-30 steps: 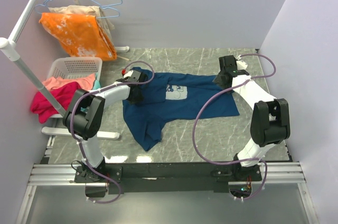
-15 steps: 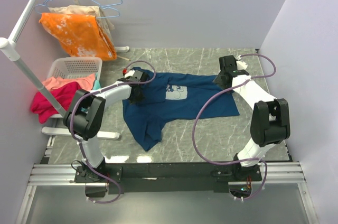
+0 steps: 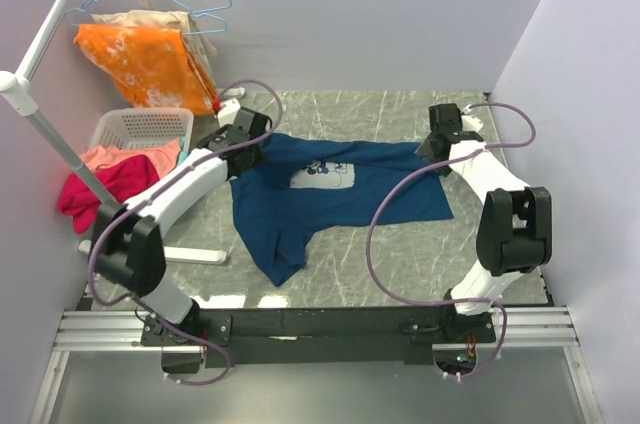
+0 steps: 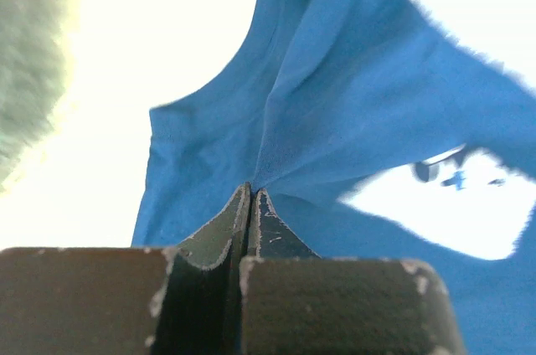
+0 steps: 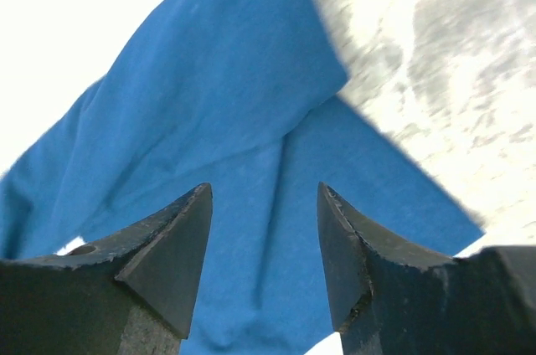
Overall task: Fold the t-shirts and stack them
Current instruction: Flatten the tshirt out
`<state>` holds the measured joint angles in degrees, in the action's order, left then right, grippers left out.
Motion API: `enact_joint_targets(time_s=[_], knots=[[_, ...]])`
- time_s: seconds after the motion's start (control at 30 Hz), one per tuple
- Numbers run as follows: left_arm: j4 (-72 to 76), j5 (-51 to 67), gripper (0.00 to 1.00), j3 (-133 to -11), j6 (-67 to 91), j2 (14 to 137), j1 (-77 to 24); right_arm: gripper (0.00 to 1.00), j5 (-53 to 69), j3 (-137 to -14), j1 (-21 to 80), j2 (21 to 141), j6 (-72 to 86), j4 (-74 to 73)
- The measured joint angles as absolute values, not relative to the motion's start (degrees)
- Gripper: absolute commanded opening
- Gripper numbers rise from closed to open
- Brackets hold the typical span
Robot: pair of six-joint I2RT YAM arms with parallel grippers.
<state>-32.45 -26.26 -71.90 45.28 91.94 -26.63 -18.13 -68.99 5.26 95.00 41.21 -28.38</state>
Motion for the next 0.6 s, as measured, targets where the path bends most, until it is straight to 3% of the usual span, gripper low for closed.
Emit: enact_joint_targets(time_s=[0.2,0.5,0.6], knots=[[-33.12,-29.06,0.01,-74.17,45.36,87.05,-26.61,0.72,-18.37,-69.71,1.23,96.84,40.58,-28.45],[-35.86,-29.89,0.01,-74.28,45.98,86.94,-26.35,0.65,-18.13,-70.83,-2.61,102.35,39.64,-28.23],[-36.14,-29.87,0.01,-74.28,45.98,86.98,-26.17,0.59,-17.17,-71.20,-3.86,103.74,39.51,-27.38]])
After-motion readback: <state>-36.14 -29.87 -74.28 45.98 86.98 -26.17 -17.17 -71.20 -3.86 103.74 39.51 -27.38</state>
